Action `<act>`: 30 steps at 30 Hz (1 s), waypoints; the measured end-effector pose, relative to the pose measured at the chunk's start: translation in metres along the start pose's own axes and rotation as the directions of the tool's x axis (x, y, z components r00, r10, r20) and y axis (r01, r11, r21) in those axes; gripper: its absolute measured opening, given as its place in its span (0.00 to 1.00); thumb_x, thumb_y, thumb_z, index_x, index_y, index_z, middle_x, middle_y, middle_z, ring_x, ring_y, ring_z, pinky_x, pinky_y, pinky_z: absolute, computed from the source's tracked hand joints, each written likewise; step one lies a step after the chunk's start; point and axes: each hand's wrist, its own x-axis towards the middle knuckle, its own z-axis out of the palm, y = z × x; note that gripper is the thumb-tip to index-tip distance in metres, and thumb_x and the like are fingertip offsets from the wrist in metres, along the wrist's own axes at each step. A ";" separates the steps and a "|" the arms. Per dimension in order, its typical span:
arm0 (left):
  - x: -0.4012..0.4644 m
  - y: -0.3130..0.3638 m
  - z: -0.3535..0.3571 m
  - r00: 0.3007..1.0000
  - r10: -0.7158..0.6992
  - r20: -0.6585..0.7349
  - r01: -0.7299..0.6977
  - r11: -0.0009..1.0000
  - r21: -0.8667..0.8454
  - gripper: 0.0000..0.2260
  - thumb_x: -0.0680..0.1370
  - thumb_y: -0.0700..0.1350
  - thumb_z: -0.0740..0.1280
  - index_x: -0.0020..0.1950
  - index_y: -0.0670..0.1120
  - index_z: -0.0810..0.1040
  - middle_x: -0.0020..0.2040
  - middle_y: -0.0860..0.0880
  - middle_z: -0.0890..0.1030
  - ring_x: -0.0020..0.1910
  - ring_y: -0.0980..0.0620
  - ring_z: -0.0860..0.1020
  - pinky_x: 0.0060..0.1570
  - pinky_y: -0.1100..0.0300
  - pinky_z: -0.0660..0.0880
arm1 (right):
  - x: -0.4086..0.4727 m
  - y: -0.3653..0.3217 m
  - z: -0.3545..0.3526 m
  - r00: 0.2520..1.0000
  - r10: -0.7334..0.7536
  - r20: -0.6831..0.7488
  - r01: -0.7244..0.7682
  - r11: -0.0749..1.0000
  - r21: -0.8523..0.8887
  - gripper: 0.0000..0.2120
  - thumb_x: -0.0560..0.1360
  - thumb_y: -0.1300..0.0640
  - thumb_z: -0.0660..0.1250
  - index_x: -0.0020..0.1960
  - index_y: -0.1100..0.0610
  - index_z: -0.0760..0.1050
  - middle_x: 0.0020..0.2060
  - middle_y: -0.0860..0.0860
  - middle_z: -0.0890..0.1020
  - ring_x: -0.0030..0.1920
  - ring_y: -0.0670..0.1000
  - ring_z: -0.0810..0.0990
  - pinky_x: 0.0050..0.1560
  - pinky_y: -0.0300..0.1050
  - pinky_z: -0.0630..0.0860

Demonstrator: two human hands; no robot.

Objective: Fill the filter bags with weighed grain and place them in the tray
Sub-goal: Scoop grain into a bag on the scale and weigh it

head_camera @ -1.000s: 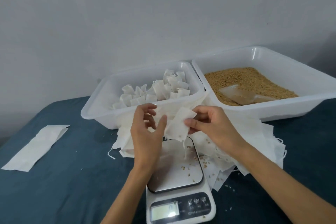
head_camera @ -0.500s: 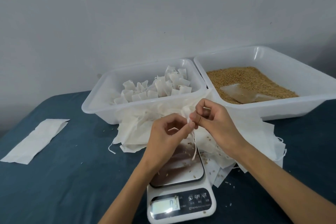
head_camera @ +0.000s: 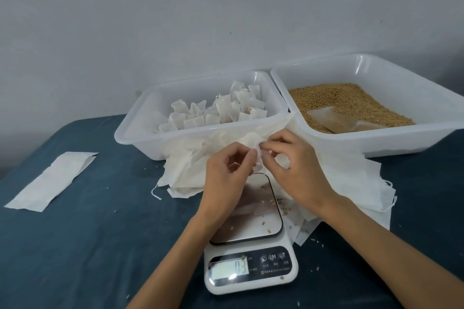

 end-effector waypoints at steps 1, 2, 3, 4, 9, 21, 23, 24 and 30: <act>-0.001 0.000 0.001 1.000 0.005 0.013 -0.005 1.000 0.017 0.09 0.83 0.41 0.69 0.43 0.47 0.82 0.37 0.52 0.81 0.37 0.55 0.79 0.43 0.64 0.76 | 0.001 -0.003 -0.001 0.997 0.076 0.025 -0.078 0.990 0.114 0.07 0.80 0.53 0.69 0.51 0.52 0.85 0.48 0.45 0.80 0.49 0.47 0.81 0.50 0.39 0.77; -0.001 0.000 0.000 1.000 0.010 0.022 -0.011 0.999 0.032 0.08 0.83 0.42 0.69 0.44 0.47 0.83 0.37 0.52 0.82 0.38 0.55 0.79 0.43 0.62 0.76 | 0.002 -0.006 -0.003 0.987 0.146 0.069 -0.159 0.960 0.233 0.09 0.80 0.48 0.68 0.48 0.50 0.85 0.48 0.44 0.81 0.50 0.47 0.82 0.50 0.38 0.76; -0.001 0.000 -0.001 0.999 0.018 0.033 -0.019 0.999 0.041 0.08 0.83 0.43 0.69 0.45 0.47 0.83 0.38 0.52 0.82 0.38 0.55 0.79 0.44 0.60 0.76 | 0.003 -0.008 -0.004 0.974 0.194 0.116 -0.221 0.919 0.326 0.11 0.80 0.44 0.68 0.47 0.48 0.85 0.49 0.44 0.82 0.50 0.46 0.82 0.50 0.38 0.76; 0.000 0.001 -0.002 0.998 0.026 0.050 -0.028 0.999 0.045 0.07 0.83 0.44 0.69 0.47 0.47 0.84 0.39 0.52 0.83 0.39 0.55 0.79 0.45 0.59 0.76 | 0.004 -0.010 -0.005 0.966 0.214 0.146 -0.255 0.892 0.373 0.12 0.78 0.42 0.69 0.49 0.49 0.85 0.48 0.42 0.83 0.48 0.45 0.82 0.49 0.38 0.76; -0.002 0.002 0.000 0.996 0.062 0.058 -0.066 0.996 0.066 0.10 0.81 0.36 0.67 0.55 0.49 0.84 0.52 0.52 0.85 0.52 0.49 0.82 0.52 0.50 0.80 | 0.008 -0.005 -0.007 0.962 0.245 0.122 -0.274 0.856 0.439 0.10 0.77 0.53 0.73 0.52 0.58 0.85 0.38 0.45 0.85 0.38 0.47 0.80 0.42 0.39 0.76; 0.004 0.003 -0.010 0.994 -0.091 -0.066 0.082 0.988 -0.133 0.03 0.79 0.41 0.75 0.50 0.43 0.84 0.44 0.45 0.86 0.43 0.49 0.83 0.44 0.57 0.79 | 0.004 -0.005 -0.009 0.982 0.107 -0.157 -0.077 0.979 0.191 0.03 0.75 0.59 0.76 0.46 0.57 0.84 0.45 0.47 0.81 0.37 0.49 0.78 0.44 0.38 0.75; 0.004 0.005 -0.009 0.987 -0.111 -0.113 0.090 0.980 -0.179 0.06 0.78 0.38 0.75 0.54 0.42 0.82 0.46 0.46 0.87 0.45 0.50 0.85 0.44 0.61 0.79 | 0.004 -0.007 -0.009 0.981 0.117 -0.155 -0.072 0.960 0.272 0.02 0.77 0.58 0.74 0.47 0.54 0.82 0.40 0.43 0.81 0.33 0.48 0.77 0.39 0.39 0.75; 0.005 0.005 -0.010 0.981 -0.140 -0.133 0.108 0.969 -0.223 0.08 0.78 0.38 0.75 0.56 0.42 0.82 0.48 0.45 0.87 0.46 0.49 0.85 0.46 0.60 0.80 | 0.004 -0.007 -0.009 0.980 0.146 -0.138 -0.093 0.939 0.331 0.02 0.78 0.57 0.72 0.47 0.53 0.80 0.38 0.43 0.81 0.30 0.48 0.76 0.35 0.40 0.74; 0.006 0.008 -0.010 0.970 -0.181 -0.164 0.133 0.955 -0.264 0.10 0.79 0.38 0.73 0.59 0.41 0.79 0.47 0.40 0.88 0.45 0.42 0.85 0.54 0.41 0.81 | 0.001 -0.010 -0.008 0.992 0.127 -0.006 -0.114 0.910 0.398 0.07 0.80 0.51 0.71 0.44 0.52 0.80 0.37 0.48 0.83 0.24 0.54 0.77 0.28 0.42 0.73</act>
